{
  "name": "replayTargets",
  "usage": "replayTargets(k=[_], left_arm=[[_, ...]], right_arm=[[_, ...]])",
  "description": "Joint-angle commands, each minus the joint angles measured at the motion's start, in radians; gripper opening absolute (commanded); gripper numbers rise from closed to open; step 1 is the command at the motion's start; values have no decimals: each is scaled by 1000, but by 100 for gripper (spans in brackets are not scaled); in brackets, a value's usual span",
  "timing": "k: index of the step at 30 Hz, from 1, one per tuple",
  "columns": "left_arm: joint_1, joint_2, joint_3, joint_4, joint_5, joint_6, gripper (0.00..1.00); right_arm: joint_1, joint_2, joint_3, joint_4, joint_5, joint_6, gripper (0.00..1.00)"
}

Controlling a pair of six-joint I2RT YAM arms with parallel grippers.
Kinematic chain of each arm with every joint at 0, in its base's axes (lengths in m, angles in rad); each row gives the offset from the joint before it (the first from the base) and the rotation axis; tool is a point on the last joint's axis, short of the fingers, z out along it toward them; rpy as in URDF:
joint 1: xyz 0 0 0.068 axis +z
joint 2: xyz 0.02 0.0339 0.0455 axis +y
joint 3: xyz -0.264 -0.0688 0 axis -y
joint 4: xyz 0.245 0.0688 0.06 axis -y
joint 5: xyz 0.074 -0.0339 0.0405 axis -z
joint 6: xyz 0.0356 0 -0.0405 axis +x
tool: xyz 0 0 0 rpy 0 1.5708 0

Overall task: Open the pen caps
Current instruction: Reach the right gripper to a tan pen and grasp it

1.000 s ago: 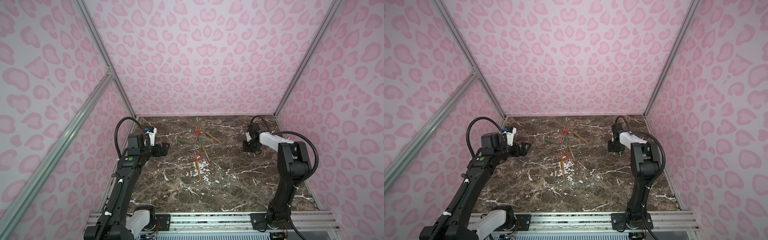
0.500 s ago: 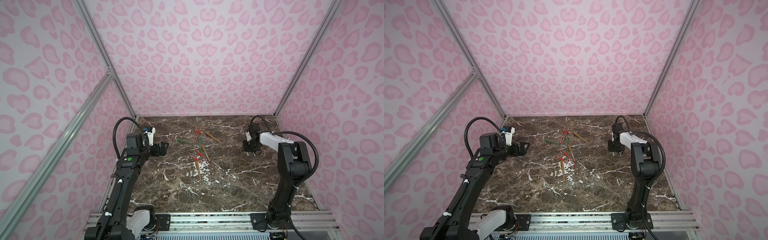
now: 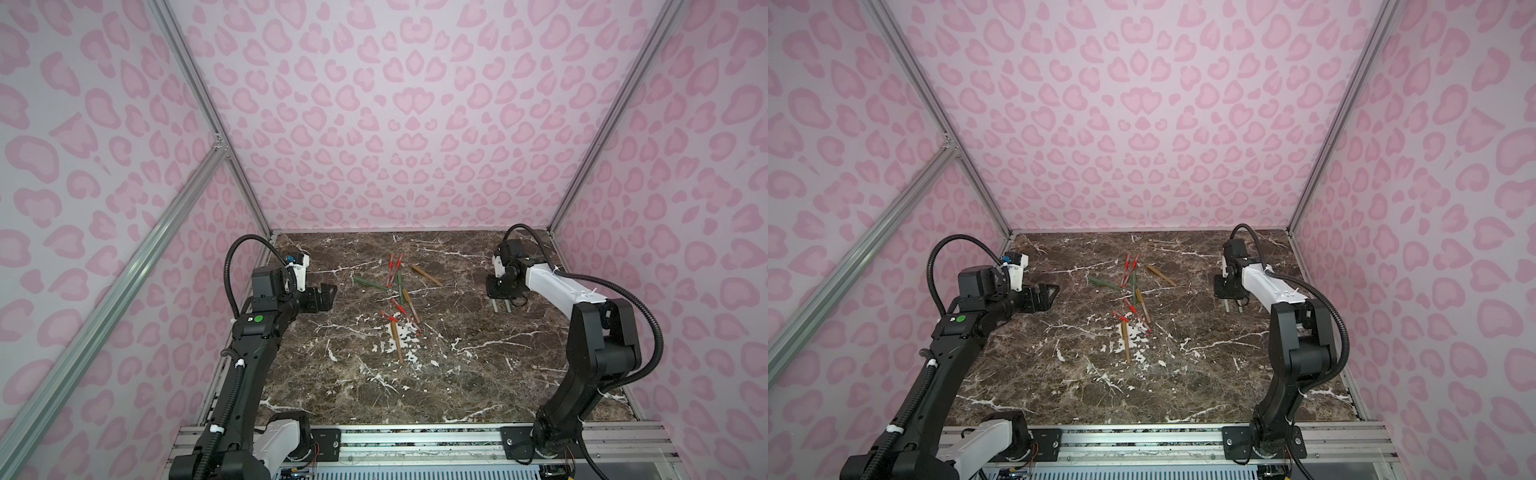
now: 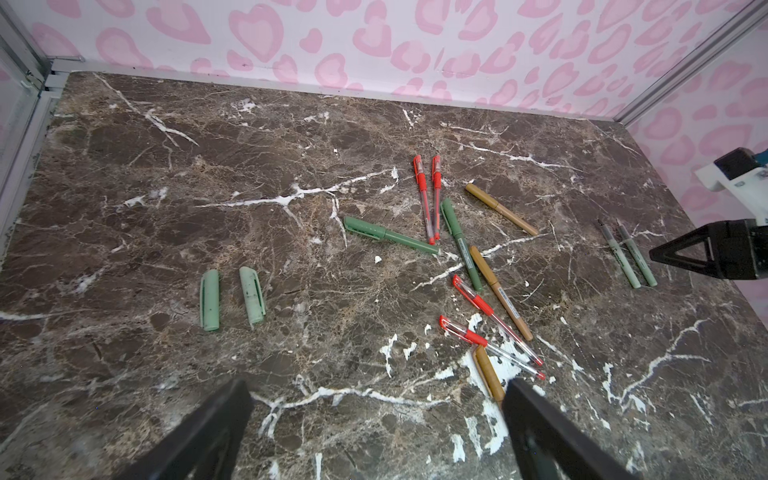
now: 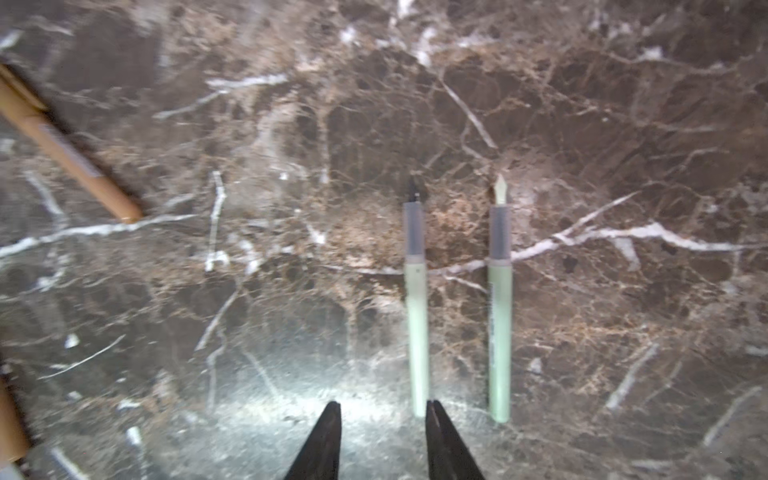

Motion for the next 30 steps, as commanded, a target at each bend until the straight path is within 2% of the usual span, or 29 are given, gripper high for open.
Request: replayTargets(k=[1, 6, 14, 25, 30], left_arm=[[2, -10, -3, 41, 24, -1, 98], [5, -5, 4, 31, 15, 1, 98], [6, -13, 2, 34, 22, -2, 98], [6, -6, 4, 28, 29, 0, 98], [6, -12, -4, 41, 31, 0, 98]], right_arm=[[51, -21, -15, 4, -34, 53, 37], [194, 7, 16, 36, -42, 118, 40], [381, 169, 186, 24, -26, 159, 40], [483, 382, 411, -43, -24, 179, 36], [506, 441, 450, -51, -20, 176, 35]])
